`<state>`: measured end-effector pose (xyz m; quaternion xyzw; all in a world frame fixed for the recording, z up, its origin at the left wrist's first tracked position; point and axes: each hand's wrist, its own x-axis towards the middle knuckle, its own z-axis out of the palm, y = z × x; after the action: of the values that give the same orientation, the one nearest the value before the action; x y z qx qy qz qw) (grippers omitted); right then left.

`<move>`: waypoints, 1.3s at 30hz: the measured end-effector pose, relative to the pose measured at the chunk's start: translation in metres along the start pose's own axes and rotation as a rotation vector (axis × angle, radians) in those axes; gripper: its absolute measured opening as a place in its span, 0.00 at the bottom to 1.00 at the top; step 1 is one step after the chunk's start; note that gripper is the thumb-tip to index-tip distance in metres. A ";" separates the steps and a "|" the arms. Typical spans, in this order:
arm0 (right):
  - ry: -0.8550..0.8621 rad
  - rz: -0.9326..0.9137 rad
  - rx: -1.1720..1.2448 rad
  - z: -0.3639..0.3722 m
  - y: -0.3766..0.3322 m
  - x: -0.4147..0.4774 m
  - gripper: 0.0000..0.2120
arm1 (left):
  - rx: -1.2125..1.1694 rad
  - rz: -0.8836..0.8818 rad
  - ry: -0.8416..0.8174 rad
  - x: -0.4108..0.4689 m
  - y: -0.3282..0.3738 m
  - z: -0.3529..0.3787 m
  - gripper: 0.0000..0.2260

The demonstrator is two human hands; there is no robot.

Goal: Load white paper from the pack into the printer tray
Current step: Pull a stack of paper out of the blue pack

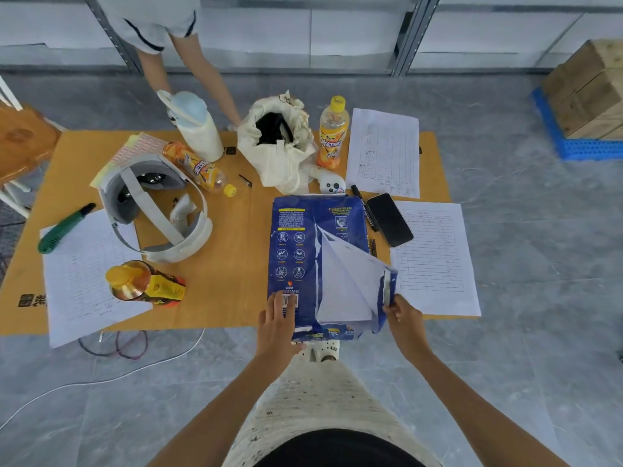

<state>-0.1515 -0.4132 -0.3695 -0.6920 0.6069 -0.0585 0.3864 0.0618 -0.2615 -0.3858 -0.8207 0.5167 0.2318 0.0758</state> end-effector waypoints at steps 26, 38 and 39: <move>-0.159 -0.127 -0.373 0.005 -0.034 0.010 0.06 | -0.366 -0.277 0.394 0.030 -0.035 -0.047 0.22; -0.333 -0.555 -0.619 0.025 -0.019 -0.002 0.20 | 0.124 0.442 0.144 0.015 -0.014 -0.041 0.28; -0.324 -0.549 -0.621 0.025 -0.021 -0.002 0.21 | 0.131 0.423 0.164 0.016 -0.011 -0.043 0.28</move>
<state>-0.1213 -0.4010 -0.3734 -0.9110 0.3212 0.1352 0.2204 0.0904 -0.2851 -0.3567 -0.7035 0.6956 0.1410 0.0365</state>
